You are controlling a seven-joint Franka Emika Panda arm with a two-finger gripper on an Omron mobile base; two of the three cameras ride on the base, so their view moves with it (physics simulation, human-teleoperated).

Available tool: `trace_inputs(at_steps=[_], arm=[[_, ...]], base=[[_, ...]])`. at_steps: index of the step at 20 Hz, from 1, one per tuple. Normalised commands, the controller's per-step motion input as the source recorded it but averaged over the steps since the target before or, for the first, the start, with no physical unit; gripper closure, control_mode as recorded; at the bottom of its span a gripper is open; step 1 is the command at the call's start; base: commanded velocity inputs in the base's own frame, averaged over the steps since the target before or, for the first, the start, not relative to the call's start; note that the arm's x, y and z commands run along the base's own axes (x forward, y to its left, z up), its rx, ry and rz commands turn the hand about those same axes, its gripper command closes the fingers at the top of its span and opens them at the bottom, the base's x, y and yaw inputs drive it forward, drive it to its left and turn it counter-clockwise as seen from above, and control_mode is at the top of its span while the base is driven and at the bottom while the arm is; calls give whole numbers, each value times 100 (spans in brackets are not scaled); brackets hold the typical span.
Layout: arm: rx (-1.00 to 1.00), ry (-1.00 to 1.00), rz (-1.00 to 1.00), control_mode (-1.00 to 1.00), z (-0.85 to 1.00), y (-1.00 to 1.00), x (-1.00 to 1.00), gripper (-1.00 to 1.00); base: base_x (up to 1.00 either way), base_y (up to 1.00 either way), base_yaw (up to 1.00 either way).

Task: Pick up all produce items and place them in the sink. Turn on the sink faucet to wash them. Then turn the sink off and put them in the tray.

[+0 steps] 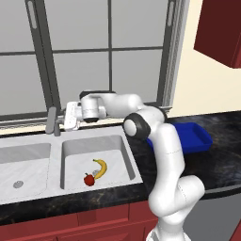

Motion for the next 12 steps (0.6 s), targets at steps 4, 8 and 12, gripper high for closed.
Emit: trace_inputs(at_steps=[4, 8, 12], arm=[[5, -13, 21, -100, 2, -24, 0, 100], [3, -10, 19, -100, 0, -3, 1, -100], [5, -12, 19, -100, 4, -12, 0, -100]], base=[[0, 0, 0], [0, 0, 0], [0, 0, 0]])
